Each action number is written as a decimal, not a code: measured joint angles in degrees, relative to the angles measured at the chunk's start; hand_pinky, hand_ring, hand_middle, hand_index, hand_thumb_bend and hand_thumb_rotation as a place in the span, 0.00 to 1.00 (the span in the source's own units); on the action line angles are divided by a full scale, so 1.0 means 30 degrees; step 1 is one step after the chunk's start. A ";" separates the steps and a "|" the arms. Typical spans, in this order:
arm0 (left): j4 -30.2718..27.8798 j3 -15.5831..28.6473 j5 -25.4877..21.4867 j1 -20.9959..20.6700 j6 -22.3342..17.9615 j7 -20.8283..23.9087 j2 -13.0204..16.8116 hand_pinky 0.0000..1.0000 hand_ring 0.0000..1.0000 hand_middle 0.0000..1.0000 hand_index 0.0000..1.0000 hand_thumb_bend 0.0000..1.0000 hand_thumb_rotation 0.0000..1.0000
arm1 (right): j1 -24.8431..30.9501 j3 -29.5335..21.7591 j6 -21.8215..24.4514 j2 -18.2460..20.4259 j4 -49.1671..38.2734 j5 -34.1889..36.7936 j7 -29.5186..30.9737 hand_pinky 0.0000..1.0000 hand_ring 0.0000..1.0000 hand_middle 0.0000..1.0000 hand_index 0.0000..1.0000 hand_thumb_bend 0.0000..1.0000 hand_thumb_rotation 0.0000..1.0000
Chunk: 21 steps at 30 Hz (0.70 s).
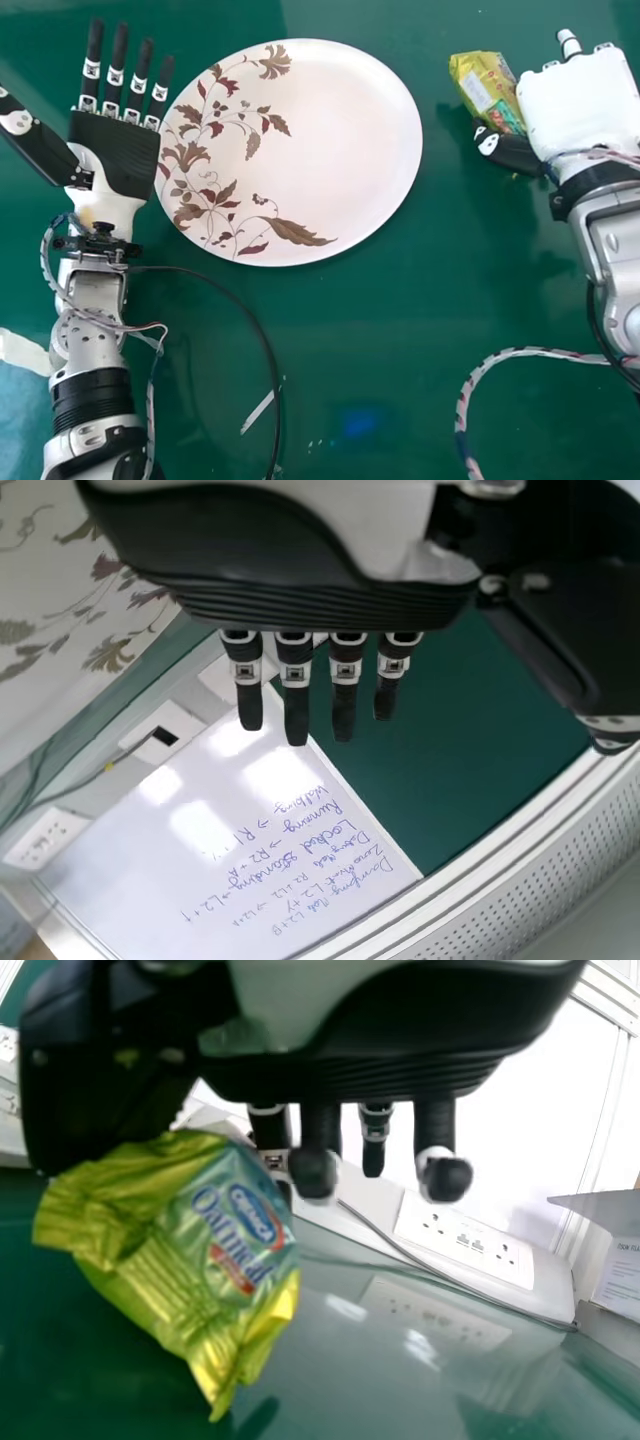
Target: Pick up biscuit and place it in the plate
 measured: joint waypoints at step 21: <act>-0.0454 0.0058 -0.0373 0.0042 0.0271 0.0612 -0.0092 0.78 0.85 0.91 0.96 1.00 0.76 | -0.0039 -0.1686 0.0094 0.0317 -0.3257 0.0840 0.2753 0.03 0.00 0.00 0.07 0.00 0.00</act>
